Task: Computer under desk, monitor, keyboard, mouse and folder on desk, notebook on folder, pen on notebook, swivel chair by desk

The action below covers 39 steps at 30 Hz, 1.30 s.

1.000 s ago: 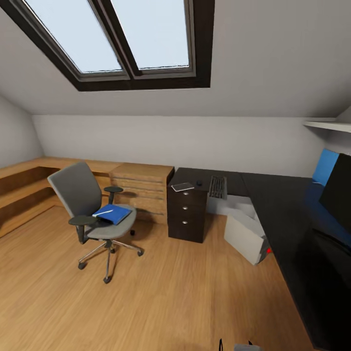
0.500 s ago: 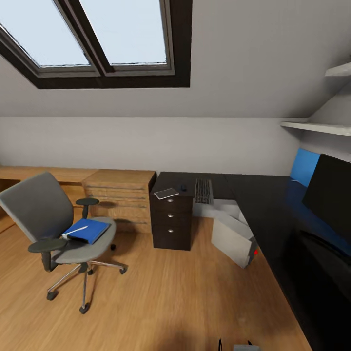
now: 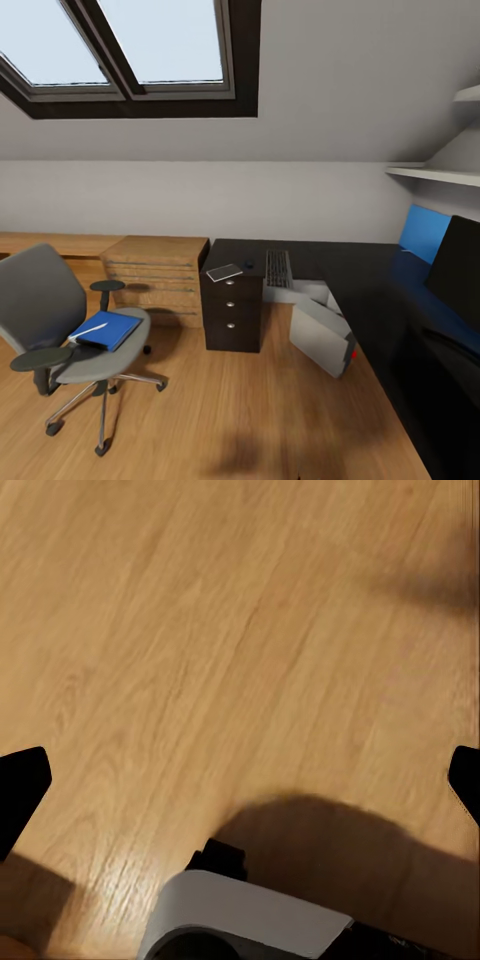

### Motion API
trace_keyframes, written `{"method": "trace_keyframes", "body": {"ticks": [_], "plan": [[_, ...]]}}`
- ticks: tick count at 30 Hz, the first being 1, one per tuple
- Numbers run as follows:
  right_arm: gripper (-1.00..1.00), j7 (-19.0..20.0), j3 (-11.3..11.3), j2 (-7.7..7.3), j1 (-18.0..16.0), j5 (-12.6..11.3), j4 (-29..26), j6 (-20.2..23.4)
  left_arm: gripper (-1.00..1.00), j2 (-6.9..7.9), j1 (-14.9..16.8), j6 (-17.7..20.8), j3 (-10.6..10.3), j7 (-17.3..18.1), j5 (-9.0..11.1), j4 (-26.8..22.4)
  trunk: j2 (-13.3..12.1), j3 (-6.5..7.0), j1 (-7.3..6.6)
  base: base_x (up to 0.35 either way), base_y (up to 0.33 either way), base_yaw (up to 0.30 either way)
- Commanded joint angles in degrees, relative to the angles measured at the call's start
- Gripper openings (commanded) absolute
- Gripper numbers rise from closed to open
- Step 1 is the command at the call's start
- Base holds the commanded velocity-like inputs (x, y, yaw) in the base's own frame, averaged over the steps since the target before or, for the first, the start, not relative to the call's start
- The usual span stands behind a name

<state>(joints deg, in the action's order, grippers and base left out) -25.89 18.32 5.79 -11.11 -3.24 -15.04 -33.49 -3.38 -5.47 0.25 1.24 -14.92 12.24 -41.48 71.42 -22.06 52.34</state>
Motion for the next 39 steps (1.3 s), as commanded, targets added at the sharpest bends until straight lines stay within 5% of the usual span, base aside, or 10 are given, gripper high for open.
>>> {"method": "trace_keyframes", "body": {"ticks": [1, 9, 39], "plan": [[1.0, -0.7, 0.5, 0.32, 0.1, -0.3, 0.2, -0.1, 1.0, -0.36, 0.0, 0.0, 0.1, -0.1, 0.5, -0.1, 0.0, -0.05, 0.02, 0.149, 0.0, 0.0], [1.0, -0.9, 0.6, 1.71, 0.5, -0.5, 1.9, -0.2, 1.0, -0.49, 0.0, -0.1, 0.0, -0.1, 0.3, 1.6, 0.0, -0.05, 0.02, 0.283, 0.0, 0.0], [1.0, -0.7, 0.6, 1.75, 0.5, -0.4, 3.3, -0.3, 1.0, -0.49, 0.0, -0.1, -0.1, -0.1, 0.3, 2.7, 0.0, -0.05, 0.02, 0.339, 0.019, 0.0]]}}
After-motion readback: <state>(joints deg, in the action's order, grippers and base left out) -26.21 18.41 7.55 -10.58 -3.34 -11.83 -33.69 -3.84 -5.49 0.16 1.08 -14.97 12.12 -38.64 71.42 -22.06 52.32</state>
